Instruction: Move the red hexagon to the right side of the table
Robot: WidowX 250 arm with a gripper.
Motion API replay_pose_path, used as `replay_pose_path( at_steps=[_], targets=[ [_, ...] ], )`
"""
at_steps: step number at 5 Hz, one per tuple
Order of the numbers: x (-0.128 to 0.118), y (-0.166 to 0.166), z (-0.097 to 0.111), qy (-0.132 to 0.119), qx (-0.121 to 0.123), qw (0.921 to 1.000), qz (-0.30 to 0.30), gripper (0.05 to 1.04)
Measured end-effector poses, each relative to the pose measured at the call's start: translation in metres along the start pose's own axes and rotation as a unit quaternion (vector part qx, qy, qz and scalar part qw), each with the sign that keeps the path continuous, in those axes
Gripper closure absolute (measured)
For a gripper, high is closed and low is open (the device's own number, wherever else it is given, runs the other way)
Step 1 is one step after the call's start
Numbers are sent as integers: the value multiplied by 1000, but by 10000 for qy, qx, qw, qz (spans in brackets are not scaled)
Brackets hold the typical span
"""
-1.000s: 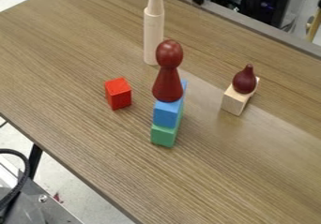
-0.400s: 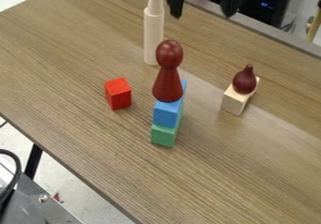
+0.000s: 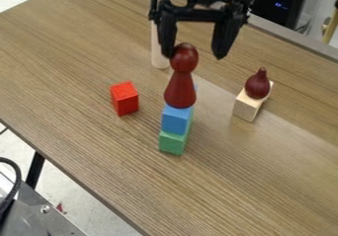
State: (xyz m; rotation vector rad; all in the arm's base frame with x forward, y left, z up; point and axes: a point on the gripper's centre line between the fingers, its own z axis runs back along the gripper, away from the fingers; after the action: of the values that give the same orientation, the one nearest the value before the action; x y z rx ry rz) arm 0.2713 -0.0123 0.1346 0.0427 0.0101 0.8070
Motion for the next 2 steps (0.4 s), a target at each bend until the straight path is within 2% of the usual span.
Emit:
replay_pose_path(
  at_steps=[2],
  targets=[
    [-4, 4, 4, 55, 44, 10000, 6, 118]
  ],
)
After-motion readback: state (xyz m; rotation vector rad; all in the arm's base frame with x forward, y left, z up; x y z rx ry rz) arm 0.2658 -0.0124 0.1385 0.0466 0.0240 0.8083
